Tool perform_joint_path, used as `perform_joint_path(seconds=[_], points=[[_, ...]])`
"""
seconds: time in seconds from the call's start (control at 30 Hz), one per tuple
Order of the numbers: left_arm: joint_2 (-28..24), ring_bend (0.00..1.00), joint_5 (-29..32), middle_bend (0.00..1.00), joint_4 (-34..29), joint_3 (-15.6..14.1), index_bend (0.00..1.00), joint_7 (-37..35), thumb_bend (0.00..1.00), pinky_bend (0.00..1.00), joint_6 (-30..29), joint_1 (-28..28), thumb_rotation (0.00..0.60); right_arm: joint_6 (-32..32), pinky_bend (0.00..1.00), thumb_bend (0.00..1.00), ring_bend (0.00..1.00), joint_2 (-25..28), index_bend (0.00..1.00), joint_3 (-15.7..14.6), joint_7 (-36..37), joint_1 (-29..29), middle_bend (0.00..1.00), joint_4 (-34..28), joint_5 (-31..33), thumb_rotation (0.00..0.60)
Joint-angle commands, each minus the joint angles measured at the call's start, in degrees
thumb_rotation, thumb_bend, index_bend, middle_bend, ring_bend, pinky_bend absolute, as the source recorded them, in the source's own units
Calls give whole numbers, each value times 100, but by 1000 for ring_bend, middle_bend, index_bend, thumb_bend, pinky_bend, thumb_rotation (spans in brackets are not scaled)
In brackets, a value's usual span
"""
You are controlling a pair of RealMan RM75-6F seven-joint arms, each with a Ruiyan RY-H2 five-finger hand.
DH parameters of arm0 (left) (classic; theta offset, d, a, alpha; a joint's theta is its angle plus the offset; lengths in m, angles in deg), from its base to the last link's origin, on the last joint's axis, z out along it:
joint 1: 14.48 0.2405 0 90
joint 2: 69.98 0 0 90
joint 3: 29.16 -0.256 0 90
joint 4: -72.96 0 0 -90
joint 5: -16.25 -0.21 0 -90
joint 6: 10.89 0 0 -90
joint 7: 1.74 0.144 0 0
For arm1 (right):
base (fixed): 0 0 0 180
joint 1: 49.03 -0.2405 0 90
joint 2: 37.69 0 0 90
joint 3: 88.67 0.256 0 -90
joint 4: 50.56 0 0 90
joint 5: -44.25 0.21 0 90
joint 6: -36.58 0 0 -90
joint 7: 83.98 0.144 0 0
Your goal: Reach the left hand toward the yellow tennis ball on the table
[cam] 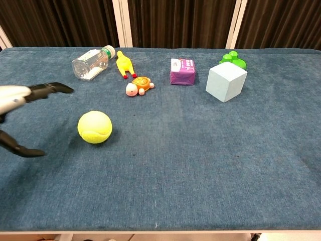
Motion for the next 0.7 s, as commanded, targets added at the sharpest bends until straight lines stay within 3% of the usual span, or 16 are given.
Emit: perform_joint_path(seconds=[0.03, 0.3, 0.5, 0.7], points=[[117, 0, 39, 0, -75, 7, 28, 112, 112, 108, 75, -91, 600, -1, 117, 850, 105, 0, 0, 3, 5, 0, 33, 2, 5, 600], [472, 0, 192, 0, -281, 62, 28, 576, 111, 107, 315, -364, 600, 14, 117, 850, 105, -2, 0, 4, -18, -8, 33, -2, 15, 600], [814, 0, 540, 0, -72, 216, 29, 936, 112, 107, 604, -640, 600, 3, 117, 850, 105, 7, 0, 5, 10, 0, 33, 3, 20, 600], [1007, 1, 754, 57, 259, 346, 130, 1061, 130, 155, 807, -893, 600, 30, 117, 850, 105, 13, 0, 14, 20, -11, 33, 8, 48, 600]])
